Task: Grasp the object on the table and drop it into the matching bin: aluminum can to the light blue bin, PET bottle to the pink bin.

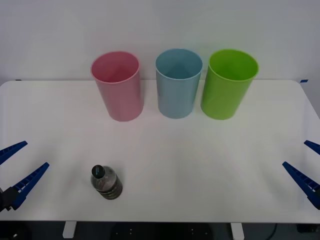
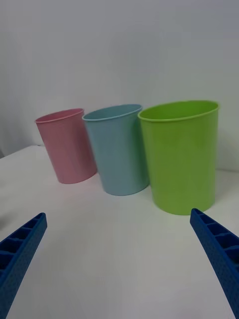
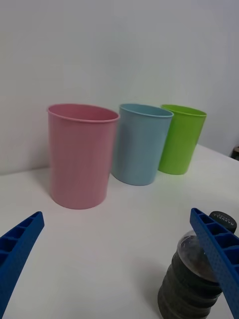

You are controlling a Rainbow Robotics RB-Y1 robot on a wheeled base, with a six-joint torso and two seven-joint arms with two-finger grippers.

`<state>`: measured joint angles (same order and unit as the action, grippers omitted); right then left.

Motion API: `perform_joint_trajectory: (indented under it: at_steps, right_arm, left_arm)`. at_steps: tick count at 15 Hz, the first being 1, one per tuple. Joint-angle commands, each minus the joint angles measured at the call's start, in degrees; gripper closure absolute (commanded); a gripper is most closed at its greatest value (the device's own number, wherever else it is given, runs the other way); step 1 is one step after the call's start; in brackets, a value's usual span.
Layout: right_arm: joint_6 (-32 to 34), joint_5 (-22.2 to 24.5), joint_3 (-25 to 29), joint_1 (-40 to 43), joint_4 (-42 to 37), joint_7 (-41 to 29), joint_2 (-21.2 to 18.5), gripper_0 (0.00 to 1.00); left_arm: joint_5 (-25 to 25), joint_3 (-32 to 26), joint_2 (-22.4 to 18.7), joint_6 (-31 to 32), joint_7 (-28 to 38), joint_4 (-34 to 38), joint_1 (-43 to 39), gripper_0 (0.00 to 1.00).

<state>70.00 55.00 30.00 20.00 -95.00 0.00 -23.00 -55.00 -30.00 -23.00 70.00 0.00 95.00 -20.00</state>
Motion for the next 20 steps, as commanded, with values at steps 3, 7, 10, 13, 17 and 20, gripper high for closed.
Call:
perform_joint_trajectory:
  at_steps: [3, 7, 10, 13, 17, 20]
  right_arm:
    - [0.0, 0.0, 0.0, 0.0, 0.0, 0.0, 0.0, 0.0]
    - [0.0, 0.0, 0.0, 0.0, 0.0, 0.0, 0.0, 0.0]
    - [0.0, 0.0, 0.0, 0.0, 0.0, 0.0, 0.0, 0.0]
    - [0.0, 0.0, 0.0, 0.0, 0.0, 0.0, 0.0, 0.0]
    - [0.0, 0.0, 0.0, 0.0, 0.0, 0.0, 0.0, 0.0]
    - [0.0, 0.0, 0.0, 0.0, 0.0, 0.0, 0.0, 0.0]
  left_arm:
    - [0.2, 1.0, 1.9, 0.1, 0.0, -1.0, 0.3, 0.0]
    - [2.2, 2.1, 0.3, 0.0, -0.1, -1.2, 0.4, 0.0]
    - [2.2, 2.8, -2.8, 0.5, -1.1, -3.4, 0.6, 0.0]
    - [2.1, 5.9, -7.1, 0.9, -5.7, -7.6, 1.5, 0.0]
    - [2.1, 10.0, -9.3, 3.0, -13.4, -15.2, 4.0, 0.0]
    - [2.0, 13.2, -10.1, 3.4, -18.1, -17.9, 5.0, 0.0]
